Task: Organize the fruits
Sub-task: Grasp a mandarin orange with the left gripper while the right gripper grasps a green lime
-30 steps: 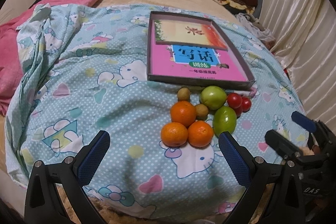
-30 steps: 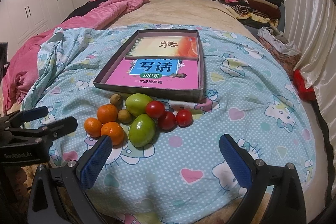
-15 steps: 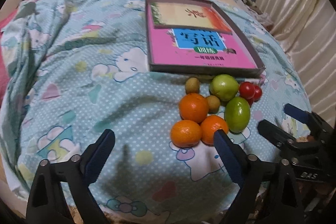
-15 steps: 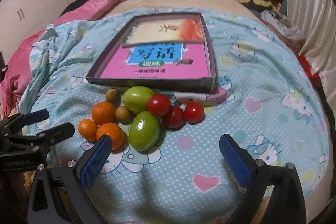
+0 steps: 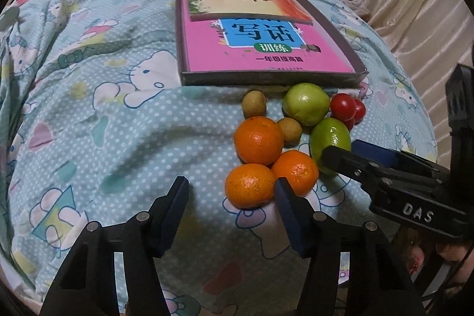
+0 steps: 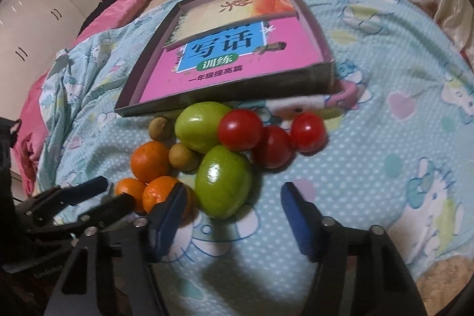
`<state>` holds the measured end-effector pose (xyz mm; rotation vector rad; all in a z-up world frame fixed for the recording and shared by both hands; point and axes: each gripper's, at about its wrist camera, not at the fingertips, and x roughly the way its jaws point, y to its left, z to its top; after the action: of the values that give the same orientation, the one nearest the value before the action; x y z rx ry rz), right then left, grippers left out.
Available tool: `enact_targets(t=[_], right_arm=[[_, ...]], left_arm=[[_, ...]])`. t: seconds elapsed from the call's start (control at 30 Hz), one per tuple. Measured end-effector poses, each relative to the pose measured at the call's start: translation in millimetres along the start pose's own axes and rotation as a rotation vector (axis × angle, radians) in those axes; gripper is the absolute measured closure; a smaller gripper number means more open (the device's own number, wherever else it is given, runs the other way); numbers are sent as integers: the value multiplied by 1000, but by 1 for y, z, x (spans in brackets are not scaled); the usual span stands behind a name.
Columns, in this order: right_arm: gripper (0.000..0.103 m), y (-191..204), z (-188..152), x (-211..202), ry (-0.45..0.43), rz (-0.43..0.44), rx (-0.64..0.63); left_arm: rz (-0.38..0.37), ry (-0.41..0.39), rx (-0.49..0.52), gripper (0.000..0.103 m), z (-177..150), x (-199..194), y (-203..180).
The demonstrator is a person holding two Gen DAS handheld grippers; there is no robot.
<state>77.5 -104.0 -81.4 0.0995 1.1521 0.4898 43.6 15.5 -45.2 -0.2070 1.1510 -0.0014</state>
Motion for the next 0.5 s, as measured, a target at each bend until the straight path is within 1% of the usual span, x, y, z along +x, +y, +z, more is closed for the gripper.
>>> enact_targets(t=[0.03, 0.07, 0.1, 0.13, 0.17, 0.2, 0.27, 0.33, 0.5], right_arm=[[47, 0, 1, 2, 6, 8, 4], [54, 1, 1, 5, 13, 17, 7], [59, 1, 2, 7, 18, 24, 10], [59, 2, 2, 9, 22, 27, 10], [59, 2, 3, 11, 21, 24, 10], [60, 2, 4, 12, 20, 23, 12], [61, 1, 5, 15, 21, 27, 16], [62, 1, 7, 19, 26, 24, 11], [63, 5, 9, 27, 26, 11, -25]], left_arm=[[0, 5, 3, 42, -1, 0, 0], [-3, 11, 4, 42, -1, 2, -1], [-6, 15, 4, 42, -1, 4, -1], [-6, 20, 7, 42, -1, 6, -2], [-7, 22, 12, 45, 0, 7, -3], [-14, 22, 17, 51, 0, 8, -5], [-30, 22, 25, 55, 2, 10, -6], [-28, 21, 29, 55, 3, 12, -8], [-51, 27, 22, 57, 5, 18, -7]])
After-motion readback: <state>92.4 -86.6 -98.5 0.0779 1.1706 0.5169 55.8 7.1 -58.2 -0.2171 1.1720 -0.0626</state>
